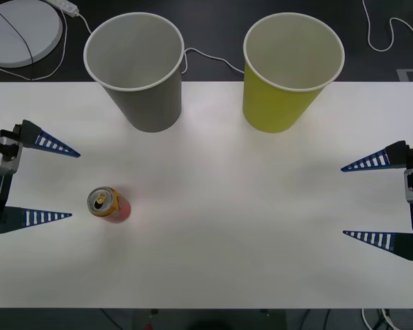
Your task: Put the can into the green bin and the plastic bottle into the gray bin
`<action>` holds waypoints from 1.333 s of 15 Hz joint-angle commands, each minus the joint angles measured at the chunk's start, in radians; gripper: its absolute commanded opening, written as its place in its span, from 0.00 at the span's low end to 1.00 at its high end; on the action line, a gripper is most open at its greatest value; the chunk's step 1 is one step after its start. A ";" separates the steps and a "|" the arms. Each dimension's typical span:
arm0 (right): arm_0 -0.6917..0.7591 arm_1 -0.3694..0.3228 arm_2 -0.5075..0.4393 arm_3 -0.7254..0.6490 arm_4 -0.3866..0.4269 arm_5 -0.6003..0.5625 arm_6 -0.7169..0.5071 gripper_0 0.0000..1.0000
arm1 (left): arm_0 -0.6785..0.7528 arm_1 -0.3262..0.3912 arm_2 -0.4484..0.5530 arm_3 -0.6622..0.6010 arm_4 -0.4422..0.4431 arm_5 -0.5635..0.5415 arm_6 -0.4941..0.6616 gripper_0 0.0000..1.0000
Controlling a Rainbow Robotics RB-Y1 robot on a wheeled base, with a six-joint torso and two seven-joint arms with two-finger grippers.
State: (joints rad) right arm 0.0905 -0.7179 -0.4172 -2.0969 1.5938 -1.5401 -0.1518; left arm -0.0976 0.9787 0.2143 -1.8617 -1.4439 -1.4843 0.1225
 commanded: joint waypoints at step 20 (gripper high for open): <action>0.000 0.000 0.000 0.000 0.000 0.000 0.000 1.00 | -0.037 -0.002 -0.270 0.763 0.459 0.029 -0.724 1.00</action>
State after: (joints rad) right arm 0.0905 -0.7179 -0.4172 -2.0969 1.5938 -1.5401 -0.1519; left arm -0.1258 0.9773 -0.0341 -1.1273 -1.0063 -1.4552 -0.5766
